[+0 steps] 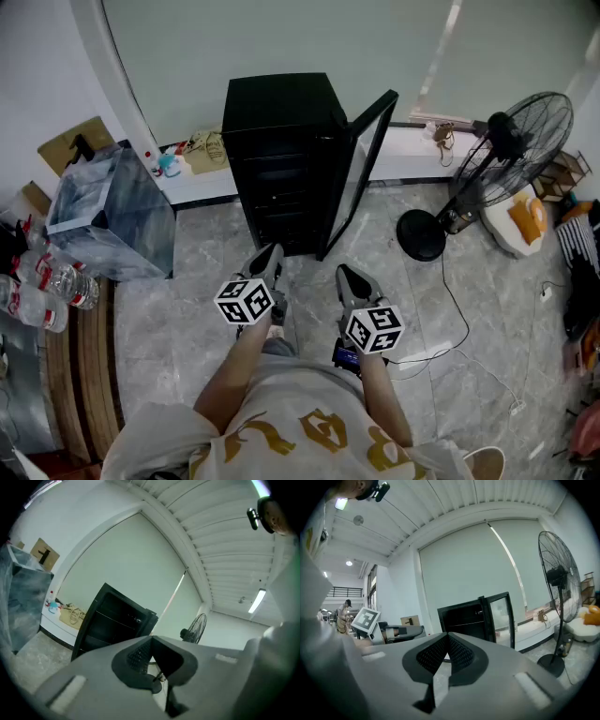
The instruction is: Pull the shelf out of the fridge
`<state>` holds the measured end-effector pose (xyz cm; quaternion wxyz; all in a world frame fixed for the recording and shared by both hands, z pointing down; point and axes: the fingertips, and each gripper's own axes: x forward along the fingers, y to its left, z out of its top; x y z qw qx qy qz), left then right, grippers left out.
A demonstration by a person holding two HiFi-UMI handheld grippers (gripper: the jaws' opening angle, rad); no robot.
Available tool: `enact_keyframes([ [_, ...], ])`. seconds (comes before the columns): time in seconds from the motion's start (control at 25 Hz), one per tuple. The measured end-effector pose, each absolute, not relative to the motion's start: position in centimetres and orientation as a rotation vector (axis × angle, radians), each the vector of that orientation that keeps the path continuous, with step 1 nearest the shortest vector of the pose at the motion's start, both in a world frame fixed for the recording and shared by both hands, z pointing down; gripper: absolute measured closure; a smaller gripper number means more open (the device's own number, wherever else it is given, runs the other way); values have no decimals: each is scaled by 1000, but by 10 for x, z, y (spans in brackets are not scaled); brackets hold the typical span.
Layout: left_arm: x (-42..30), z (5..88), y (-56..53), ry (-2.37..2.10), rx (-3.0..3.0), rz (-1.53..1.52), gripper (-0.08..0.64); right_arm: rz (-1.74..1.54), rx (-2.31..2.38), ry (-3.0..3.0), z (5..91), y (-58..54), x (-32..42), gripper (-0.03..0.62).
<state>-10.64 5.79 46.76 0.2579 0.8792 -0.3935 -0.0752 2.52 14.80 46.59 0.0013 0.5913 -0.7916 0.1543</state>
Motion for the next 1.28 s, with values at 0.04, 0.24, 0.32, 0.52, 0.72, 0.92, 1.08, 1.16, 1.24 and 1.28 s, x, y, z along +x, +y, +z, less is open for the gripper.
enact_keyframes([
  [0.04, -103, 465, 57, -1058, 2383, -221, 446, 477, 1851, -2485, 466, 147, 28, 569],
  [0.24, -89, 455, 60, -1041, 2390, -275, 446, 458, 1848, -2453, 465, 146, 39, 569],
  [0.32, -88, 450, 61, -1031, 2373, -332, 437, 443, 1865, -2427, 465, 149, 45, 569],
  [0.52, -99, 454, 48, -984, 2200, -531, 351, 472, 1884, -2387, 478, 147, 60, 548],
  [0.72, -95, 470, 25, -964, 2093, -634, 336, 504, 1893, -2379, 489, 131, 75, 538],
  [0.92, -59, 501, -30, -948, 2030, -604, 336, 528, 1884, -2344, 507, 90, 100, 538],
  [1.08, -23, 519, -89, -895, 1939, -625, 336, 566, 1870, -2310, 518, 30, 133, 538],
  [1.16, -6, 522, -118, -877, 1925, -613, 336, 569, 1853, -2323, 514, -4, 141, 538],
  [1.24, 8, 526, -146, -858, 1917, -602, 336, 557, 1820, -2347, 511, -38, 142, 538],
  [1.28, 13, 529, -159, -851, 1904, -606, 336, 553, 1793, -2357, 511, -54, 140, 538],
])
